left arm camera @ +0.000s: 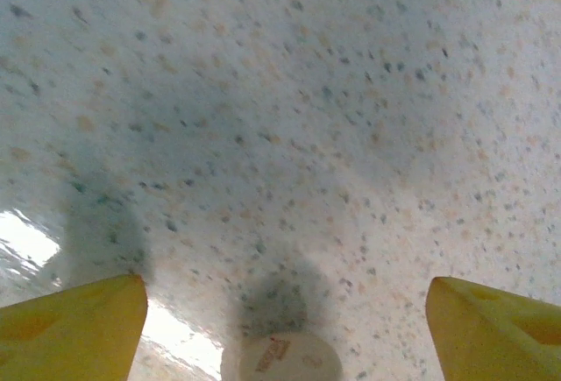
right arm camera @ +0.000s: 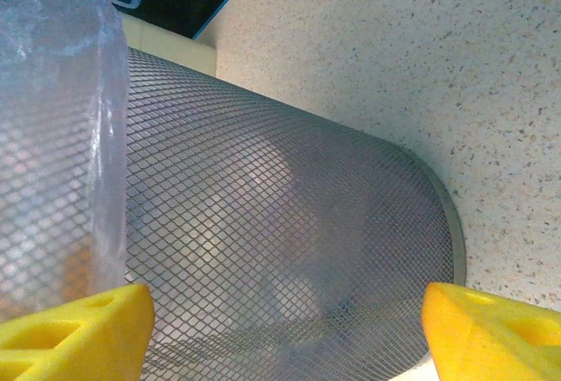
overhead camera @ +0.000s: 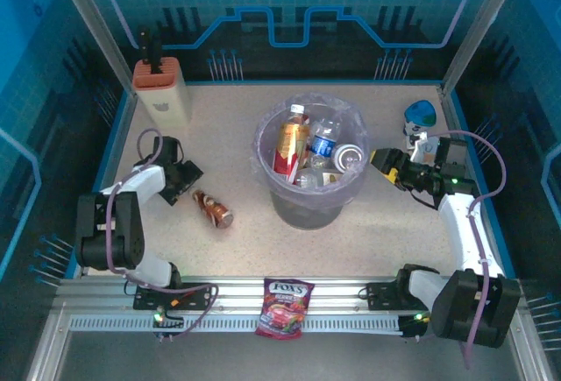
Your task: Put the plastic bottles in the bin
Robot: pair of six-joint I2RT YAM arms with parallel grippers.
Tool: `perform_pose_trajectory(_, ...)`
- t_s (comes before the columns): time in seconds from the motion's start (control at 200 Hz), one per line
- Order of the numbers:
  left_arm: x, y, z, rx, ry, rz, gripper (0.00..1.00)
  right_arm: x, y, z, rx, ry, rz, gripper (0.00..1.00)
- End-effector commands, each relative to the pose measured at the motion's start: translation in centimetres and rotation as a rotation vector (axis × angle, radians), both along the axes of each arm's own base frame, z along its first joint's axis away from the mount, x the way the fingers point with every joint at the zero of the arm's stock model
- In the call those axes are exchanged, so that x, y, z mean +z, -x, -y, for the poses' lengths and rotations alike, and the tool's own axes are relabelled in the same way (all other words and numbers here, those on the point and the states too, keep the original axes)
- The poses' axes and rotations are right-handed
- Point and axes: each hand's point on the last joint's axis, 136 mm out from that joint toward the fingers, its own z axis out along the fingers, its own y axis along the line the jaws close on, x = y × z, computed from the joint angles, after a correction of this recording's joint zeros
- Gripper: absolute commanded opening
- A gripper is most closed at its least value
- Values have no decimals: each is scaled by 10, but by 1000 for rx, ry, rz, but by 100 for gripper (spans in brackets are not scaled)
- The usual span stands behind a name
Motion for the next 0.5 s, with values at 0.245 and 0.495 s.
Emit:
perform_pose_trajectory(0.245, -3, 47, 32, 3, 46, -9, 86, 1, -4, 4, -3, 17, 13, 81)
perform_pose_trajectory(0.495, -9, 28, 46, 9, 120, 32, 75, 0, -4, 2, 5, 5, 14, 81)
